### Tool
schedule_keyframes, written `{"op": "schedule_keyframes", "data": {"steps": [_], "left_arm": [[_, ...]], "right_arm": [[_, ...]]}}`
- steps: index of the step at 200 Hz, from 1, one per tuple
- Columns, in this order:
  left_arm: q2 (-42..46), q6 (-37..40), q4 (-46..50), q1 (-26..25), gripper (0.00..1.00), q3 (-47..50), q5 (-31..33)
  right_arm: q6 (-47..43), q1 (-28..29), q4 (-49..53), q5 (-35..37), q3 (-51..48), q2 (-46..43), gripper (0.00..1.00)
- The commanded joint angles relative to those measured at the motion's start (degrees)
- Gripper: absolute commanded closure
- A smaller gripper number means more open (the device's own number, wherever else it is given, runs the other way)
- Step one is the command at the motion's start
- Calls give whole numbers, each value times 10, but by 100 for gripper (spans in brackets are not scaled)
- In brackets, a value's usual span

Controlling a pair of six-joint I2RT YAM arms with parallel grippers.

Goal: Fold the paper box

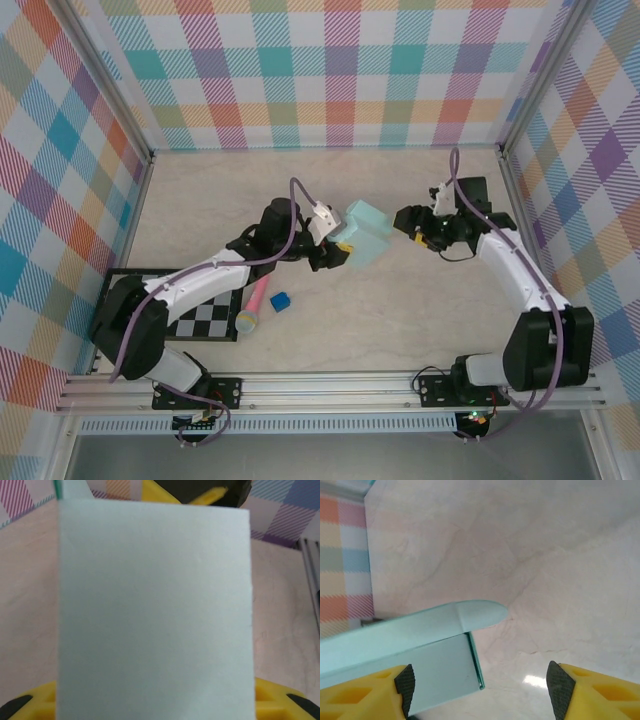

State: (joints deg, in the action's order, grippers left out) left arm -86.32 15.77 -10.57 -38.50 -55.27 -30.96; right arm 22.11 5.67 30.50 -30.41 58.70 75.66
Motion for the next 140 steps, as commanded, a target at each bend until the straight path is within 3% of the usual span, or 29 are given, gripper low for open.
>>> {"op": "schedule_keyframes", "data": {"steps": [1,20,29,41,58,79,119,140], "left_arm": [[-25,-45,-95,12,54,4,-101],[-29,-22,-86,17,54,-3,-135],[-24,26,-56,17,54,-6,-158],[-15,92,-12,17,54,-8,-177],[-21,170,61,22,54,-29,-206],[-41,235,140,23,55,-69,-246],[-39,177,27,22,55,-42,-238],[-48,159,7,20,54,-39,-236]], "right_arm": [[-237,3,-74,-13,-53,-69,25],[-386,16,-87,40,-87,-136,19],[-450,18,-87,24,-97,-165,14],[-549,24,-66,-10,-99,-195,0],[-661,32,3,-46,-66,-202,0],[-740,58,92,-28,-14,-164,1],[-788,103,123,-4,4,-120,6],[-782,127,107,1,-1,-111,21]]}}
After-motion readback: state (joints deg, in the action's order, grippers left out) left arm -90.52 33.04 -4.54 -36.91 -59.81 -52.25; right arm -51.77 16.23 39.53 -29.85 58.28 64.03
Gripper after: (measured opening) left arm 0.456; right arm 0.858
